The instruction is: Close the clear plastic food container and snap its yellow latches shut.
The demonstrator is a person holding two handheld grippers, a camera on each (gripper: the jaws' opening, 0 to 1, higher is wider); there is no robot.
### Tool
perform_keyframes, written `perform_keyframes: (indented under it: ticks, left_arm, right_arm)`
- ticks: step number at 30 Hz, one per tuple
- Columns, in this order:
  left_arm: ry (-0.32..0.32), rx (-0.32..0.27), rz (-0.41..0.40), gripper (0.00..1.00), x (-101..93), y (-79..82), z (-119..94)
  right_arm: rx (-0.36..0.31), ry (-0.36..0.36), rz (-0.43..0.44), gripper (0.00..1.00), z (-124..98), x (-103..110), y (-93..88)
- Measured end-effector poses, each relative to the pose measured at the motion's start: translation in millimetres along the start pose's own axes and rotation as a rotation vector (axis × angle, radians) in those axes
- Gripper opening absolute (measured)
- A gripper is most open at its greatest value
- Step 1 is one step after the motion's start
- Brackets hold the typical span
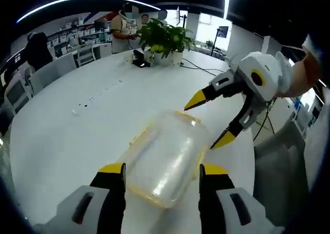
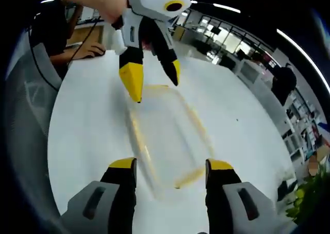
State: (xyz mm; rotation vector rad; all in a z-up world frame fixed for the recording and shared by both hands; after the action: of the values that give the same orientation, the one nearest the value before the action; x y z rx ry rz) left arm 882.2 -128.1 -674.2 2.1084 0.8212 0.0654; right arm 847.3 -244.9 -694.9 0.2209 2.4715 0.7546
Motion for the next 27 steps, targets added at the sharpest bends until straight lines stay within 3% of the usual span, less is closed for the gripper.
perform_keyframes:
  ticks: [4,9,20,27]
  left_arm:
    - [0.055,-0.093,0.011,0.53,3.1,0.8,-5]
    - [0.098,-0.158,-0.008,0.53,4.3,-1.8,-8]
    - [0.147,-0.171,-0.057,0.53,4.9,-30.1,-7]
    - [0.187,-0.194,-0.086,0.53,10.6,-35.6,-5]
  right_arm:
    - [0.011,-0.014,-0.003,0.51,-1,-1,-4.9]
    - [0.014,-0.030,0.040,0.51,0,-2,-11.2]
    - [0.034,-0.028,0.081,0.51,10,0,-24.0]
    - [0.038,-0.014,0.104,0.50,15,6,-29.7]
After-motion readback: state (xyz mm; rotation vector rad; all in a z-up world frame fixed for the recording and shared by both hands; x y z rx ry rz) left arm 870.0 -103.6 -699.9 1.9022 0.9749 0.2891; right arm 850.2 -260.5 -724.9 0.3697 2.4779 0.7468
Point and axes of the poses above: the point that each gripper's makers call its tool centre point, and the gripper's own axes: z roughly forward along the fingers, x roughly to its left, y roughly out of its top, the point moved 2 cm from there along -z, roughly backward along the fingers, and after that the axes turned 12 degrees about -z, right-handed, at the moved point
